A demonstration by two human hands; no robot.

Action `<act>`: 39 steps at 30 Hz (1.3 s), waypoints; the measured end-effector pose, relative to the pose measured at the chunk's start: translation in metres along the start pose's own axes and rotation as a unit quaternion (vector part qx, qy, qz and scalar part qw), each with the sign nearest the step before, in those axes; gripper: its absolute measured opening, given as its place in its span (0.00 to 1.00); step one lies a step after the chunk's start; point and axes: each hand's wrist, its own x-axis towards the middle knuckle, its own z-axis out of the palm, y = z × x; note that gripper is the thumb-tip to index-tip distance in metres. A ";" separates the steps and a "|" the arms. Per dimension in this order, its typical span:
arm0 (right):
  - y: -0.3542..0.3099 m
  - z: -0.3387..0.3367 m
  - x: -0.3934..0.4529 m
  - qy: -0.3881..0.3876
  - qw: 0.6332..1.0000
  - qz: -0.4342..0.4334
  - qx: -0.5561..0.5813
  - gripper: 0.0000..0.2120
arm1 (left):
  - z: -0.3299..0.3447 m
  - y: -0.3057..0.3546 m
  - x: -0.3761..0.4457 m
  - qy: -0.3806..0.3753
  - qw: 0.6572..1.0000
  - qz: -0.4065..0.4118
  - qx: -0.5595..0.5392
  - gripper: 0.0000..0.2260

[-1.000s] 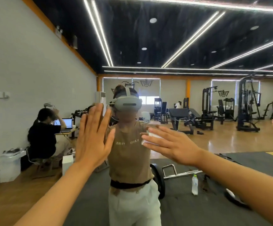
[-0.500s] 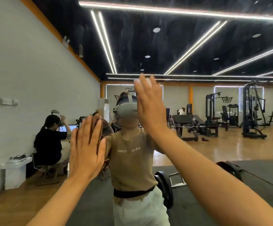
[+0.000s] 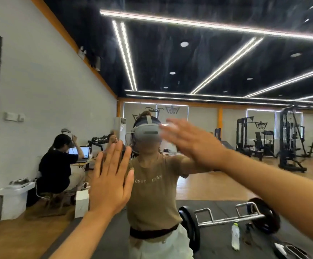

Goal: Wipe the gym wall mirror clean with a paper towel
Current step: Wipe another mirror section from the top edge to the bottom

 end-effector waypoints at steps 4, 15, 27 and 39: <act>0.054 -0.034 0.076 0.107 0.965 0.240 -0.015 0.21 | -0.001 0.001 0.002 -0.004 1.000 -0.007 -0.009 0.26; -0.095 0.047 0.048 0.091 0.988 0.103 0.077 0.29 | -0.020 -0.025 -0.001 0.016 0.987 -0.087 -0.135 0.24; -0.070 0.034 0.062 0.018 0.999 -0.030 0.042 0.33 | -0.007 -0.054 -0.016 0.018 0.999 -0.047 -0.012 0.27; -0.055 0.022 0.211 0.157 0.942 0.293 0.040 0.23 | -0.007 -0.051 -0.018 0.043 0.997 -0.053 -0.041 0.25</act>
